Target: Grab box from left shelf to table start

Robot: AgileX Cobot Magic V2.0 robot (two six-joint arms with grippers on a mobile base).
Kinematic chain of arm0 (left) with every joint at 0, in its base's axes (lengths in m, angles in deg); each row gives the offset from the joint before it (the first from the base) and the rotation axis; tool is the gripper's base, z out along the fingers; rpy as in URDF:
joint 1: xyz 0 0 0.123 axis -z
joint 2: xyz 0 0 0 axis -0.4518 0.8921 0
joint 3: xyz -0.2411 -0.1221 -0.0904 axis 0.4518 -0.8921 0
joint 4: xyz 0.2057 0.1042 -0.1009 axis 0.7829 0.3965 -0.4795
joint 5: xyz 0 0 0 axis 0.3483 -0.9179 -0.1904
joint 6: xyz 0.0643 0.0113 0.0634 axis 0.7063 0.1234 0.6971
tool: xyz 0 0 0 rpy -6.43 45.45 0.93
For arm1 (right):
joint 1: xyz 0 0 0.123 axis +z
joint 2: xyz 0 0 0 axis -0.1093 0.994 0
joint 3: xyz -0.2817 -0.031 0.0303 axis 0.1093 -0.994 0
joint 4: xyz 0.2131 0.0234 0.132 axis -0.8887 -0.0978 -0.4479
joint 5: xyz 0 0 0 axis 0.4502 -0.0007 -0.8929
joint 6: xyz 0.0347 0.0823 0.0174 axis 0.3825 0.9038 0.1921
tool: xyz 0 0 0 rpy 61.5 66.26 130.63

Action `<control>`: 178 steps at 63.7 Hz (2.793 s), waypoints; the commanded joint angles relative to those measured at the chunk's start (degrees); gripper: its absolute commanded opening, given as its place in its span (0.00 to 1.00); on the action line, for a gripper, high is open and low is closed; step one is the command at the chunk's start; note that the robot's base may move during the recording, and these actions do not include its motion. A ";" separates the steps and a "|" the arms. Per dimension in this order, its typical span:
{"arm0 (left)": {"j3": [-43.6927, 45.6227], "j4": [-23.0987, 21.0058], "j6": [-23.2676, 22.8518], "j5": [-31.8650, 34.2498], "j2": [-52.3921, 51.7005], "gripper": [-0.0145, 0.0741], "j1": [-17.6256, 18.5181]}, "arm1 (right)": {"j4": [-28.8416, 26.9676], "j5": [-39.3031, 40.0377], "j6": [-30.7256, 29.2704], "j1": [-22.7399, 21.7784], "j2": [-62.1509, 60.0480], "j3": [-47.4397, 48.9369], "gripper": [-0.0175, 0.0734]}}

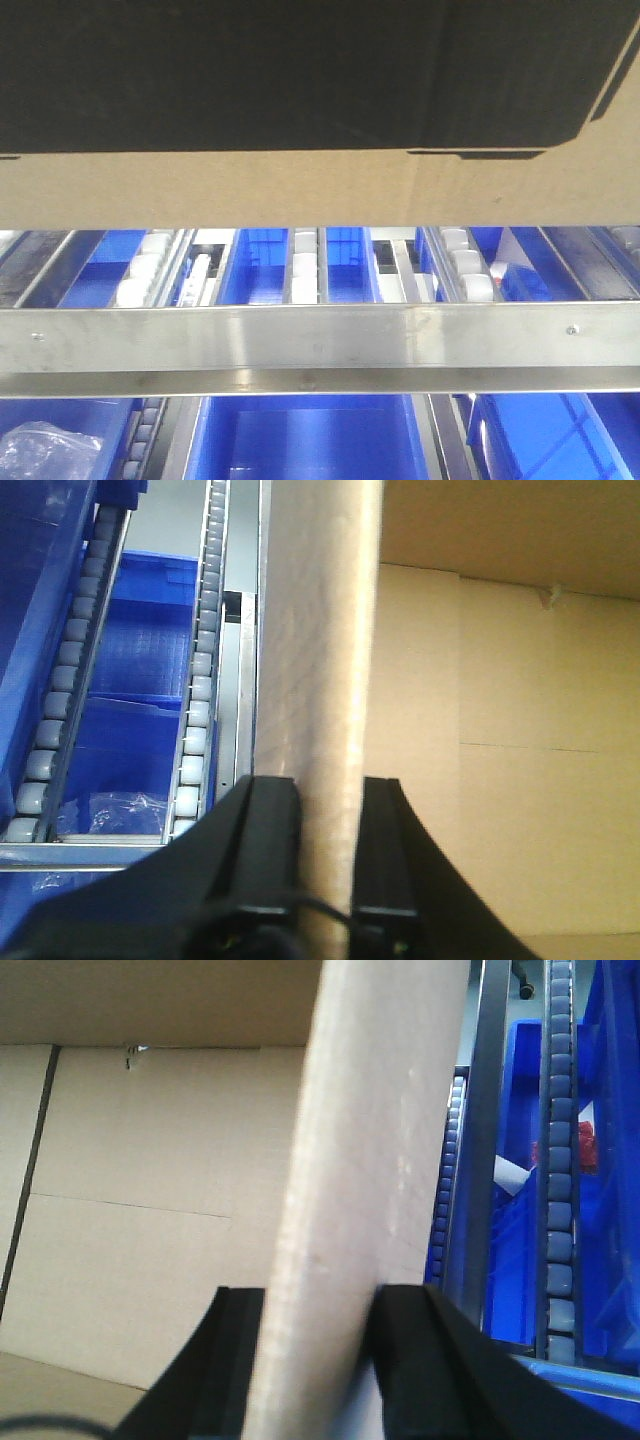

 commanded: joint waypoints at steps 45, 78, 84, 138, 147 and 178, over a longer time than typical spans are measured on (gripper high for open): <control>2.36 8.54 -1.06 10.00 -0.89 0.06 -0.15 | 10.44 3.92 -0.74 -0.70 -0.84 2.14 0.25; 2.47 10.43 -1.06 9.85 -0.89 0.06 -0.15 | 10.44 3.92 -0.74 -0.64 -0.84 2.14 0.25; 2.47 10.83 -1.06 9.85 -0.89 0.06 -0.15 | 10.44 3.92 -0.74 -0.64 -0.84 2.14 0.25; 2.47 6.51 -1.06 9.85 -0.89 0.06 -0.15 | 10.44 3.92 -0.74 -0.64 -0.84 2.14 0.25; 2.47 5.85 -1.06 9.85 -0.89 0.06 -0.15 | 10.44 3.92 -0.74 -0.64 -0.84 2.14 0.25; 2.47 5.50 -1.06 10.07 -0.89 0.06 -0.15 | 10.44 3.92 -0.74 -0.64 -0.84 2.14 0.25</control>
